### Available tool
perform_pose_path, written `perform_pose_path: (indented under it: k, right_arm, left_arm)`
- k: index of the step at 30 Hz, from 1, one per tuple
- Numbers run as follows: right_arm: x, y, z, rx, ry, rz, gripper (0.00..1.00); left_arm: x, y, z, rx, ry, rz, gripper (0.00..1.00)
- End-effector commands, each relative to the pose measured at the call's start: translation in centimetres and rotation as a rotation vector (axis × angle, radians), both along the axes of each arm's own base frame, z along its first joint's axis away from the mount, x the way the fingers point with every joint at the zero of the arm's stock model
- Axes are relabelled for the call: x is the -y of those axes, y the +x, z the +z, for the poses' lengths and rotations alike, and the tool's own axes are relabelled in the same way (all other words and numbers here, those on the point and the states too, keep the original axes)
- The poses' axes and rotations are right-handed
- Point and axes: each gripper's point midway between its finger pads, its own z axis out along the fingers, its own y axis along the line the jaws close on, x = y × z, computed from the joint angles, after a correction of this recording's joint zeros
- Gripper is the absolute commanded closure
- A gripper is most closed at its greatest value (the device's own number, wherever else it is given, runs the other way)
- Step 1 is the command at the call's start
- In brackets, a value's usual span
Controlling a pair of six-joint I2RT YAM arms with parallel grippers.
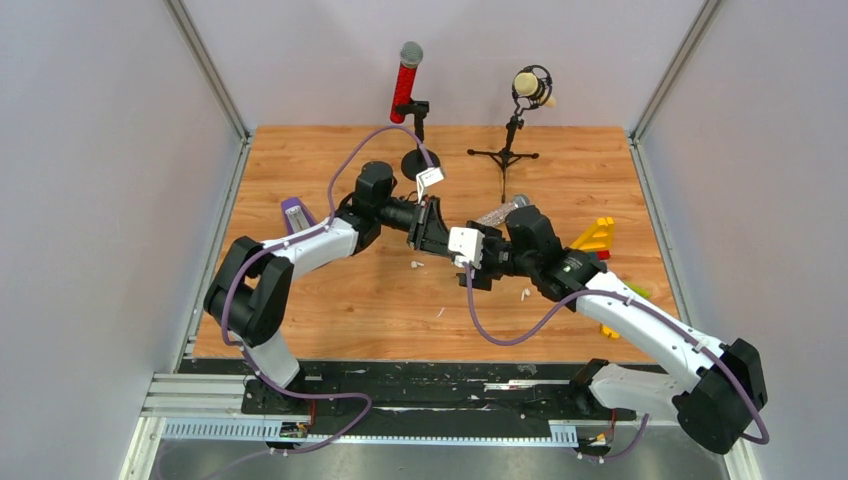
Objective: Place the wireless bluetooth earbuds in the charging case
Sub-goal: Pass from the left arm to the right
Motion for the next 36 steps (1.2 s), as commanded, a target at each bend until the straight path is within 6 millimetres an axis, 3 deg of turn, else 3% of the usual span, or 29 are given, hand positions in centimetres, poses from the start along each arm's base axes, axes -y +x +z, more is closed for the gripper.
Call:
perform_pose_path:
  k: [1, 9, 21, 28, 35, 36]
  right_arm:
    - [0.4, 1.6, 1.5, 0.132, 0.014, -0.076, 0.35]
    - [0.1, 1.5, 1.9, 0.176, 0.015, -0.072, 0.52]
    - [-0.5, 1.4, 2.4, 0.228, 0.000, -0.054, 0.47]
    - [-0.7, 1.2, 2.6, 0.239, -0.001, -0.041, 0.66]
    - [-0.9, 1.0, 2.6, 0.233, -0.010, -0.034, 0.68]
    - [-1.0, 1.0, 2.6, 0.229, -0.011, -0.033, 0.68]
  left_arm:
    - [-0.5, 1.0, 1.5, 0.039, -0.039, 0.047, 1.00]
    - [-0.7, 1.1, 1.4, 0.031, -0.042, 0.053, 1.00]
    - [-0.6, 1.3, 0.9, 0.020, -0.030, 0.057, 1.00]
    - [-0.6, 1.4, 0.7, 0.018, -0.023, 0.062, 0.99]
    - [-0.5, 1.7, 0.3, 0.019, -0.006, 0.077, 0.74]
    - [-0.5, 1.7, 0.2, 0.025, -0.005, 0.082, 0.65]
